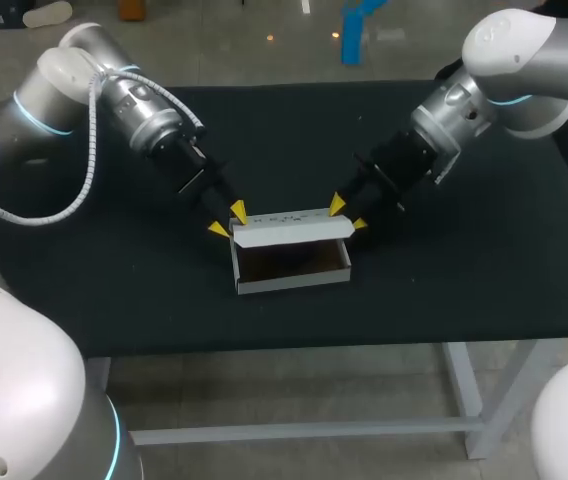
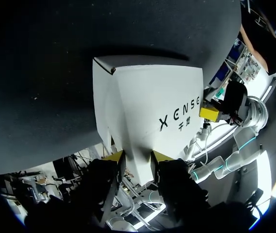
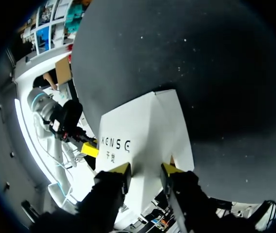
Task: Assemble the packaging by folding the flat box into shape, placing the metal phone stand inside, and closing the box properly
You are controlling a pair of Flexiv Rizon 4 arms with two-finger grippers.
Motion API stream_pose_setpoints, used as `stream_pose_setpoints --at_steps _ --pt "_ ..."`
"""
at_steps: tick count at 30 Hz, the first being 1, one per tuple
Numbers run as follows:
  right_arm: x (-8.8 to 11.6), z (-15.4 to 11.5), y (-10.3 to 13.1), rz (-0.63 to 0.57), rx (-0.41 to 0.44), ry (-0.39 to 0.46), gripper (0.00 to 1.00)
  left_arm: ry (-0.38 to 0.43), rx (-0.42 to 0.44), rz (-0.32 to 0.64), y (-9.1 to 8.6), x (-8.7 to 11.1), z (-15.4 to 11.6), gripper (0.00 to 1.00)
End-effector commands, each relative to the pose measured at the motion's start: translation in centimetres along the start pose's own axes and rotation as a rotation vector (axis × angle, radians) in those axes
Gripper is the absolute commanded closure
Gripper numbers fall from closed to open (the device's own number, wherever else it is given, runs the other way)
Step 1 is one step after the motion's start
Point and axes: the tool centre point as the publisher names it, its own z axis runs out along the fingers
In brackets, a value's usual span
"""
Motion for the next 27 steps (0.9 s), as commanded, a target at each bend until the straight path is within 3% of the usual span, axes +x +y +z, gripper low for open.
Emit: stream_pose_setpoints --at_steps 1,27 --pt "0.5 0.02 0.37 0.003 0.017 -0.004 0.58 -0.002 -0.056 -0.003 -0.6 0.44 -0.21 0.64" --pt "1.1 -0.03 0.45 0.025 0.052 -0.021 0.59 0.01 -0.101 -0.016 -0.55 0.87 -0.88 0.66"
